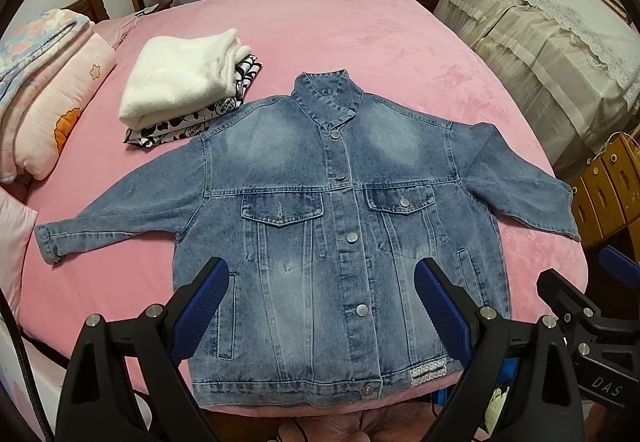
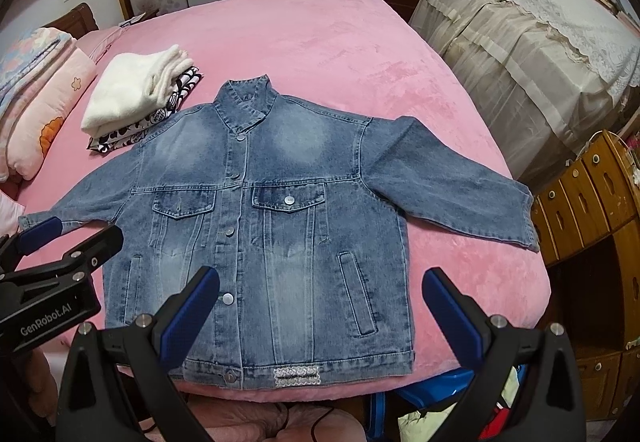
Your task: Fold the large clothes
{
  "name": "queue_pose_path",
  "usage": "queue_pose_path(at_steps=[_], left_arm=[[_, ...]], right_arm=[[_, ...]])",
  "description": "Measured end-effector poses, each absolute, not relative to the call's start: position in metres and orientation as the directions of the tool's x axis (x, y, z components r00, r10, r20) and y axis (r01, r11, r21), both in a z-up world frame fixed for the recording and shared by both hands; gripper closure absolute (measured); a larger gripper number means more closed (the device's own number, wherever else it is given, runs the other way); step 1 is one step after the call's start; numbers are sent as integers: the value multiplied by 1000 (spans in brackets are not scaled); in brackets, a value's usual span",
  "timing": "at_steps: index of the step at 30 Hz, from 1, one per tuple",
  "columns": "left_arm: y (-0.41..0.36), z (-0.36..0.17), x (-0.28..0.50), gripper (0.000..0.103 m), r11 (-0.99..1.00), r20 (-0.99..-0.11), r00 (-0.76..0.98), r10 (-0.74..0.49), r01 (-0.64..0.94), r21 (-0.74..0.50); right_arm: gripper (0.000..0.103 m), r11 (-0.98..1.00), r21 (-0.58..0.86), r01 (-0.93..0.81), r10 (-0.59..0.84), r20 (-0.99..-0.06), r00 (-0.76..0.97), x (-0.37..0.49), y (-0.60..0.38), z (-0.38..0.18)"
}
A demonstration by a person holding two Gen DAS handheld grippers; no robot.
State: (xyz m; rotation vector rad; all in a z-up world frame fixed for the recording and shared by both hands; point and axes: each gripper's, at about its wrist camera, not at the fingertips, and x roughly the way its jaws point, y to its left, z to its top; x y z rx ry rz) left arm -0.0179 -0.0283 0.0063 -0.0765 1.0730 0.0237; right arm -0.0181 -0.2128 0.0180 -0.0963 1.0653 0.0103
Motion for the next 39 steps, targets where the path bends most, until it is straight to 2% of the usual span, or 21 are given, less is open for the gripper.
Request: queue_pose_path(at_steps=[39], left_arm=[[-18, 12, -22, 10, 999, -875, 484, 0, -29, -17]], right_arm=[[1, 997, -66, -36, -41, -883, 467, -24, -205, 16]])
